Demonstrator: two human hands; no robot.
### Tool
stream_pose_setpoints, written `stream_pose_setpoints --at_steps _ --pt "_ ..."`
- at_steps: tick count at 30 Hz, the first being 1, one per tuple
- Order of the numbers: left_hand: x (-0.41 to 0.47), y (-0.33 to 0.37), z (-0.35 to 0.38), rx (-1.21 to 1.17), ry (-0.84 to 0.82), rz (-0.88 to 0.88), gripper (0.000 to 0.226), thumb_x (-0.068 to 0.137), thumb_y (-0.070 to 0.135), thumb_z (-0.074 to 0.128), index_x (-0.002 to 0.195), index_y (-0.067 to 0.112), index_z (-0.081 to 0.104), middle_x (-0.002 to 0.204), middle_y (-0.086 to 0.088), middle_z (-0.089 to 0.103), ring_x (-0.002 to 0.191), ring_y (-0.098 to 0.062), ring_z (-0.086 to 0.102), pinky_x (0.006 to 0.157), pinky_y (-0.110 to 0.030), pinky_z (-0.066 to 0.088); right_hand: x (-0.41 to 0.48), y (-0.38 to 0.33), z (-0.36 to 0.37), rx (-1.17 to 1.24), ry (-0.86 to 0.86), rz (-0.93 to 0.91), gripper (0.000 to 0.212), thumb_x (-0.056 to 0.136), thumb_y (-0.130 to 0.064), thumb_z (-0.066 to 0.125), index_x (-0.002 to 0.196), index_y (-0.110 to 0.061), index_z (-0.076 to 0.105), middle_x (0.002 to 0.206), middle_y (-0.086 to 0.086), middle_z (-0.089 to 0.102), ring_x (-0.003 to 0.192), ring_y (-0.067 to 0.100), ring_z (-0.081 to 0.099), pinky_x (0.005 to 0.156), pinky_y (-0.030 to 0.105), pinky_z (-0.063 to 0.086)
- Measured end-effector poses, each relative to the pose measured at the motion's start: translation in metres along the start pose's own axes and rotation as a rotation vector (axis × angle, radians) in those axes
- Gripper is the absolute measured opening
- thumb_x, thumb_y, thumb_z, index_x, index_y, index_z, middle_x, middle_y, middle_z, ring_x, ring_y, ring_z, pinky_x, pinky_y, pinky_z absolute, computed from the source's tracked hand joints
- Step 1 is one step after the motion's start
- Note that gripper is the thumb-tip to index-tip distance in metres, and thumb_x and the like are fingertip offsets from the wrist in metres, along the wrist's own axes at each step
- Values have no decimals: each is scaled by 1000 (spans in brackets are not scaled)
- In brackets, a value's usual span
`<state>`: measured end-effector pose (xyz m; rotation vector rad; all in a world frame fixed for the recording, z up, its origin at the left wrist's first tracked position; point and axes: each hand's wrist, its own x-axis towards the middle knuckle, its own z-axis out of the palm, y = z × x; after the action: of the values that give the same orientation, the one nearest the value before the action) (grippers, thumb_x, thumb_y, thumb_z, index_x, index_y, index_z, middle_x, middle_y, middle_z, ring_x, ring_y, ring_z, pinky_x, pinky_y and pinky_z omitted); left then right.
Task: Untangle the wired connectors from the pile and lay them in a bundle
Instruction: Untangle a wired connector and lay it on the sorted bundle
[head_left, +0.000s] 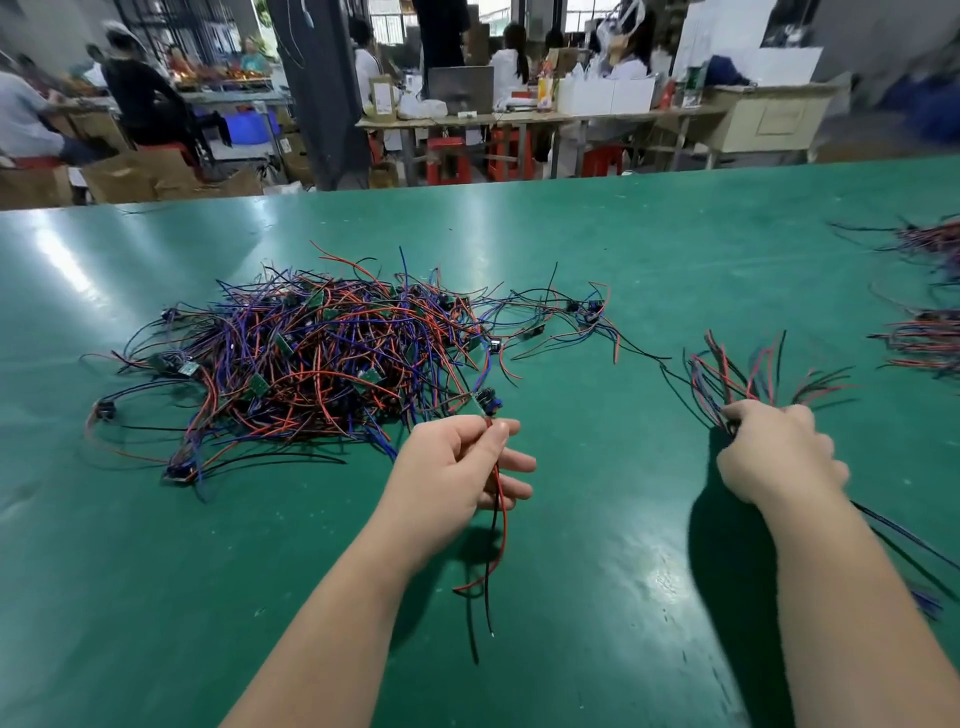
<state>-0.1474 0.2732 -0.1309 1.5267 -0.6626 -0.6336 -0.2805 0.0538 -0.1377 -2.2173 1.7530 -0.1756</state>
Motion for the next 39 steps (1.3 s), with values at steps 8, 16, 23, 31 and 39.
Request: stream_pose_setpoints --at_steps 8,16,23,31,39 --pt "0 -1 -1 -9 -21 17 16 99 17 48 100 15 64 81 -6 75 62 -18 70 56 -23 55 -14 -15 -4 384 247 -323 24 86 -22 61 110 -19 64 116 13 54 106 29 49 90 37 35" --pt "-10 0 10 72 -302 40 22 97 9 50 79 17 62 65 10 68 56 -13 68 50 -20 52 -74 -60 16 1312 -828 -431 33 69 -39 64 79 -10 75 69 3 65 53 9 49 52 20 36" --pt "-12 5 7 -96 -428 -43 22 100 12 40 97 11 62 75 1 72 55 -12 66 53 -21 53 -72 -56 13 1455 -1069 -324 19 73 -25 63 83 -8 65 68 6 66 47 10 57 43 19 47" --pt "-12 -1 4 -27 -595 -241 20 101 18 43 95 9 59 79 -4 73 61 -13 69 53 -20 53 -66 -58 17 1575 -960 -230 33 60 -4 68 91 -8 59 78 10 73 54 11 63 49 17 50" --pt "-1 -8 11 -148 -166 -229 12 81 8 72 90 1 70 75 -6 72 62 -13 69 58 -21 54 -72 -61 29 1377 -683 -298 21 72 11 69 85 -2 60 60 5 66 50 15 64 50 19 51"
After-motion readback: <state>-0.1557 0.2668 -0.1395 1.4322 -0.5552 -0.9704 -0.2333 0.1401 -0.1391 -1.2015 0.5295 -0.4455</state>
